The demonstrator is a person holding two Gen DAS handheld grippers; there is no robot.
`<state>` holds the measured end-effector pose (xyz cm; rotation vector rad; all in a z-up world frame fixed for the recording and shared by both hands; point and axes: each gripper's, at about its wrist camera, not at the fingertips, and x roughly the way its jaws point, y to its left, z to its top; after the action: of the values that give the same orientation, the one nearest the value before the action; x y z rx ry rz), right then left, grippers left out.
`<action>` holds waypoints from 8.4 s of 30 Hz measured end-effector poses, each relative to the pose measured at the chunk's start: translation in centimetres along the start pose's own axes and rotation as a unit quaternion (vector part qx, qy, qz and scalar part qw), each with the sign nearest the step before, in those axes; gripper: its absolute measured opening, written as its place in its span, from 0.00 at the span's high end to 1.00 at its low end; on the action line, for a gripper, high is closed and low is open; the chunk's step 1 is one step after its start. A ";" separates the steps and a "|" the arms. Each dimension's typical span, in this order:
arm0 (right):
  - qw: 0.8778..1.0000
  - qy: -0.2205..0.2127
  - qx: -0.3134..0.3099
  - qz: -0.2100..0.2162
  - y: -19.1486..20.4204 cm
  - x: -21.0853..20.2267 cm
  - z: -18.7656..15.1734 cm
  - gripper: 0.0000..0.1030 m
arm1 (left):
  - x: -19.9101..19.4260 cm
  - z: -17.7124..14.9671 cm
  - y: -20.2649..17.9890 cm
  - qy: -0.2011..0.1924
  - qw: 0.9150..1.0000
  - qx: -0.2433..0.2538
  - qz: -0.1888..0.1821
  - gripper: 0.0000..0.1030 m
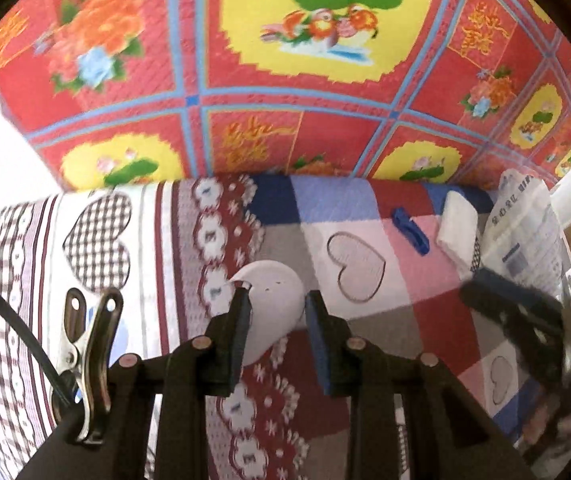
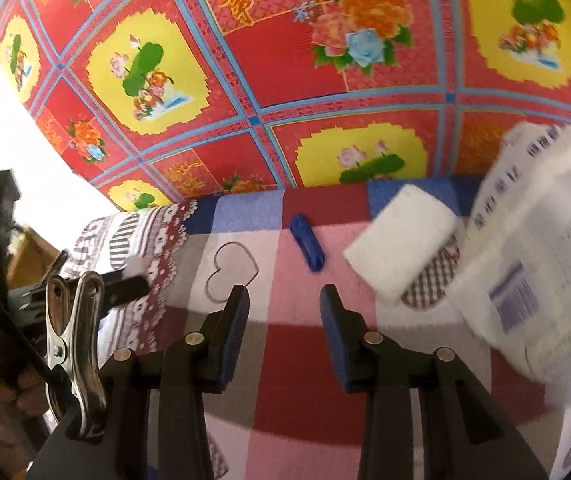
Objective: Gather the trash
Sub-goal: 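Close the left gripper on the white crescent object while the right grasps the blue item, then carry the white crescent object and blue item with both grippers over the red bucket, then open both grippers to drop the crescent object and blue item into the bucket, then move both open grippers from the bucket back over the bed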
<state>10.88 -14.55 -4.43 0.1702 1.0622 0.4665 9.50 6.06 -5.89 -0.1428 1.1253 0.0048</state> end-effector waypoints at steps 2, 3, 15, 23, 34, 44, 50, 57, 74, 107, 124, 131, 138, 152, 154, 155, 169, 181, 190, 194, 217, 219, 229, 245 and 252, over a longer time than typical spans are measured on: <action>1.000 0.000 -0.011 -0.009 0.0 0.7 0.6 0.63 | -0.6 -0.5 -0.5 0.000 1.000 -0.005 0.003 0.71; 1.000 0.000 -0.015 -0.010 0.0 1.0 0.8 0.63 | -0.6 -0.8 -0.4 0.001 1.000 -0.007 0.006 0.71; 0.998 0.012 -0.055 -0.023 0.1 4.3 3.2 0.63 | -2.0 -2.2 2.0 0.006 0.999 -0.050 0.019 0.71; 0.997 0.027 -0.059 -0.036 -0.4 5.6 3.3 0.63 | -2.4 -2.3 2.6 0.006 0.998 -0.065 0.026 0.71; 0.995 0.020 -0.078 -0.053 -0.3 5.8 3.3 0.76 | -2.3 -2.5 2.5 0.011 0.996 -0.075 0.036 0.71; 0.997 0.020 -0.064 -0.049 -0.7 5.3 3.3 0.85 | -2.6 -2.7 2.7 0.006 0.996 -0.080 0.039 0.71; 0.997 0.010 -0.070 -0.037 0.0 3.6 2.9 0.85 | -3.3 -3.0 3.5 0.001 0.995 -0.090 0.045 0.71; 0.996 0.001 -0.084 -0.010 2.7 1.5 2.3 0.85 | -4.6 -3.7 4.7 -0.005 0.992 -0.108 0.059 0.71; 0.991 -0.015 -0.123 0.042 13.1 -3.8 -2.1 0.85 | -10.8 -8.3 9.4 -0.026 0.988 -0.141 0.058 0.71; 0.968 0.002 -0.211 0.136 36.4 -3.3 -10.8 0.85 | -24.2 -22.1 26.5 -0.068 0.964 -0.218 0.136 0.71; 0.912 0.066 -0.329 0.236 47.3 2.5 -11.4 0.85 | -25.5 -24.2 34.9 -0.073 0.918 -0.330 0.208 0.71; 0.903 0.082 -0.344 0.243 51.7 4.9 -12.4 0.85 | -26.1 -25.7 39.1 -0.069 0.907 -0.354 0.216 0.71; 0.916 0.097 -0.326 0.213 56.1 8.2 -13.7 0.85 | -25.3 -26.4 44.8 -0.051 0.919 -0.339 0.193 0.71; 0.950 0.135 -0.252 0.127 61.6 18.0 -15.3 0.85 | -18.9 -25.9 54.2 -0.012 0.954 -0.274 0.124 0.71; 0.953 0.141 -0.244 0.110 61.9 19.6 -15.4 0.85 | -17.4 -25.8 55.3 -0.008 0.957 -0.270 0.111 0.71; 0.955 0.147 -0.238 0.101 61.9 20.5 -15.4 0.85 | -16.7 -25.8 55.8 -0.006 0.958 -0.269 0.104 0.71; 0.965 0.200 -0.167 0.002 60.4 30.6 -15.2 0.85 | -7.0 -23.8 60.7 0.023 0.969 -0.244 0.017 0.71; 0.960 0.242 -0.134 -0.036 58.6 36.7 -15.7 0.85 | 0.5 -23.3 61.9 0.064 0.970 -0.236 0.004 0.71; 0.962 0.249 -0.106 -0.040 57.8 37.5 -15.4 0.85 | 2.2 -22.8 61.1 0.070 0.973 -0.218 0.000 0.69; 0.964 0.244 -0.101 -0.042 57.7 37.4 -15.2 0.83 | 2.4 -22.6 61.4 0.076 0.972 -0.221 -0.001 0.65; 0.969 0.225 -0.100 -0.033 58.3 35.0 -15.1 0.77 | 0.5 -23.0 61.4 0.086 0.969 -0.233 0.015 0.59; 0.970 0.220 -0.100 -0.031 58.4 34.2 -15.2 0.77 | -0.2 -23.0 61.1 0.083 0.968 -0.235 0.014 0.59; 0.975 0.195 -0.108 -0.015 58.9 29.7 -15.0 0.77 | -4.7 -23.2 59.8 0.067 0.966 -0.250 0.018 0.59; 0.980 0.156 -0.122 0.037 58.4 20.5 -14.8 0.77 | -12.2 -23.3 56.9 0.044 0.961 -0.267 0.063 0.58; 0.980 0.132 -0.136 0.062 57.7 15.7 -15.2 0.77 | -16.0 -23.3 54.5 0.032 0.962 -0.260 0.080 0.58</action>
<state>-12.51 42.49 -3.93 -0.0704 1.2388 0.7578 -22.48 58.45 -7.39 -0.5226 1.1789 0.4463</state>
